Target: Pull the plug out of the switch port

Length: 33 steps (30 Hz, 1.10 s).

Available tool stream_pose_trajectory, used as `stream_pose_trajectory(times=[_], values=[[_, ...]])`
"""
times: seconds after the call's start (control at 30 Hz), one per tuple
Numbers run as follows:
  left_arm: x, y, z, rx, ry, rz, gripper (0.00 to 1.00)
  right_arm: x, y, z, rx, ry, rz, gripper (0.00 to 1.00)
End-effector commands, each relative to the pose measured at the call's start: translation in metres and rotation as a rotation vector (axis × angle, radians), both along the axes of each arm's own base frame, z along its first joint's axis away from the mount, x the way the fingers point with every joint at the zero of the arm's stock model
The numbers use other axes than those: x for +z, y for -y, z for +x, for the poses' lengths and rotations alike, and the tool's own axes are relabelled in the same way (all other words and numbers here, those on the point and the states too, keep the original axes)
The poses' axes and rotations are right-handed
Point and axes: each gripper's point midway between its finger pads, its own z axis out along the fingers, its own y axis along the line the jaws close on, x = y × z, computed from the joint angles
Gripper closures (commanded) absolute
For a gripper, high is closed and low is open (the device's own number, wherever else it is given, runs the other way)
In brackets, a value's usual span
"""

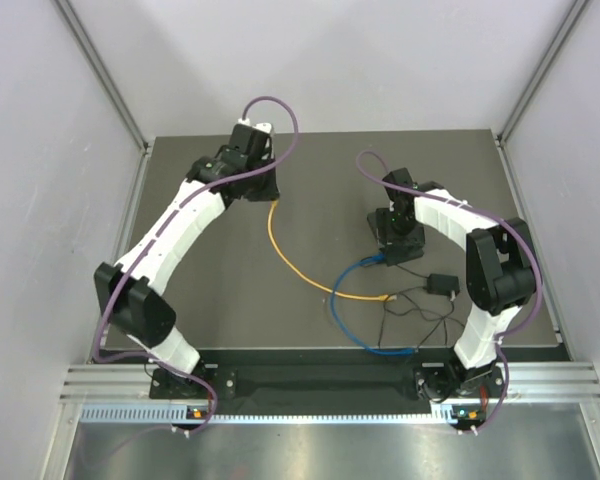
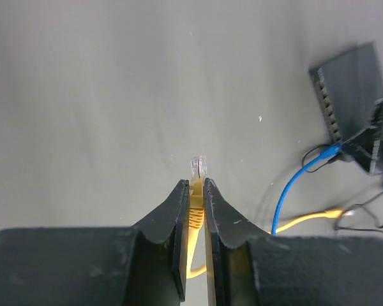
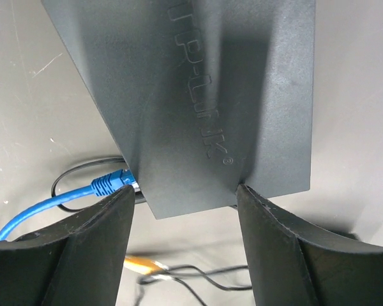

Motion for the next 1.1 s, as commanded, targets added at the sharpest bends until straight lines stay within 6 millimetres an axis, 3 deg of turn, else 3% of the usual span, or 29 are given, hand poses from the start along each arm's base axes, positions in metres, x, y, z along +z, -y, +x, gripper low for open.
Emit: stream_pose_trajectory(times=[0.0, 0.07, 0.1, 0.17, 0.23, 0.37, 0.5, 0.53, 0.7, 0.8, 0.97, 1.07], values=[[0.053, -0.011, -0.011, 0.012, 0.122, 0.001, 1.0, -0.014, -0.002, 0.003, 0.026, -0.023, 0.022, 0.34], [0.061, 0.002, -0.02, -0.01, 0.116, -0.085, 1.0, -0.009, -0.008, 0.005, 0.055, -0.01, 0.058, 0.33], [0.066, 0.019, -0.024, -0.058, 0.106, -0.17, 1.0, -0.004, -0.012, 0.01, 0.066, 0.019, 0.08, 0.32], [0.063, 0.031, -0.032, -0.075, 0.067, -0.254, 1.0, 0.014, -0.023, 0.014, 0.106, 0.082, 0.146, 0.3], [0.059, 0.037, -0.033, -0.089, 0.043, -0.275, 1.0, 0.039, -0.032, 0.024, 0.132, 0.173, 0.193, 0.28], [0.054, 0.048, -0.028, -0.136, 0.011, -0.274, 1.0, 0.071, -0.04, 0.026, 0.163, 0.251, 0.252, 0.24], [0.055, 0.064, -0.025, -0.178, -0.012, -0.333, 1.0, 0.102, -0.052, 0.017, 0.215, 0.316, 0.299, 0.21], [0.056, 0.069, -0.026, -0.188, -0.024, -0.355, 1.0, 0.121, -0.057, 0.014, 0.248, 0.382, 0.317, 0.2], [0.066, 0.081, -0.03, -0.239, -0.036, -0.418, 1.0, 0.168, -0.102, -0.028, 0.471, 0.537, 0.51, 0.18], [0.067, 0.092, -0.033, -0.288, -0.054, -0.465, 1.0, 0.177, -0.124, -0.062, 0.585, 0.569, 0.606, 0.21], [0.07, 0.098, -0.033, -0.303, -0.083, -0.496, 1.0, 0.148, -0.16, -0.111, 0.713, 0.442, 0.661, 0.31], [0.082, 0.1, -0.032, -0.296, -0.093, -0.529, 1.0, 0.142, -0.182, -0.126, 0.761, 0.435, 0.664, 0.32]])
